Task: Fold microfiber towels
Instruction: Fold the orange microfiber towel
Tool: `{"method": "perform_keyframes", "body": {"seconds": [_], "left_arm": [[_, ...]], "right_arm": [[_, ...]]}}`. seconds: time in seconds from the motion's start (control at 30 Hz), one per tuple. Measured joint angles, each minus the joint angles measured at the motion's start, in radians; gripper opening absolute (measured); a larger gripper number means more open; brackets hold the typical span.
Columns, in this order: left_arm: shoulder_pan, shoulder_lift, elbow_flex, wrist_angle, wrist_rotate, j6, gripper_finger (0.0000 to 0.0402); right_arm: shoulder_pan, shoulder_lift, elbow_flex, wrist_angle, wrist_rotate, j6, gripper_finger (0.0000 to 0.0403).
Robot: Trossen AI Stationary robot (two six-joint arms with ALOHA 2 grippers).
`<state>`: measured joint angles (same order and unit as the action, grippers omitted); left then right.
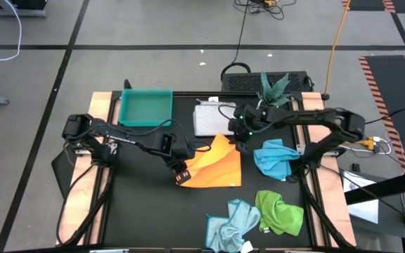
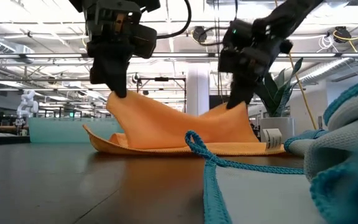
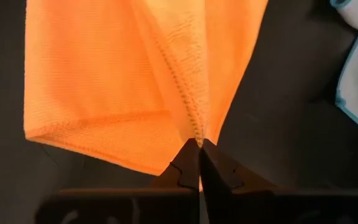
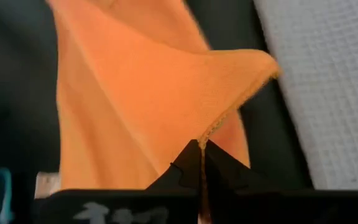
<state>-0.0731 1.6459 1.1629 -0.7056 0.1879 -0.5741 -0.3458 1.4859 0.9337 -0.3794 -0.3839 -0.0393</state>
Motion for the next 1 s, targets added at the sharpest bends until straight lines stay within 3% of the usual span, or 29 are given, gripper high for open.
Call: {"method": "perform_keyframes", "body": {"seconds": [0.3, 0.57, 0.73, 1.0], "left_arm": [[0.000, 0.000, 0.000, 0.023, 0.004, -0.001, 0.0004], [0.000, 0.000, 0.000, 0.023, 0.006, 0.015, 0.0007], [0.000, 0.000, 0.000, 0.027, 0.024, 0.022, 0.0009], [0.000, 0.000, 0.000, 0.029, 0.029, 0.020, 0.0008]], "right_arm": [[0.241, -0.021, 0.000, -0.076, 0.209, 0.008, 0.0000], [0.395, -0.028, 0.000, -0.067, 0.257, 0.122, 0.0000], [0.426, -0.028, 0.000, -0.132, 0.331, 0.125, 0.0000], [0.359, -0.125, 0.000, -0.108, 0.366, 0.101, 0.0000]]}}
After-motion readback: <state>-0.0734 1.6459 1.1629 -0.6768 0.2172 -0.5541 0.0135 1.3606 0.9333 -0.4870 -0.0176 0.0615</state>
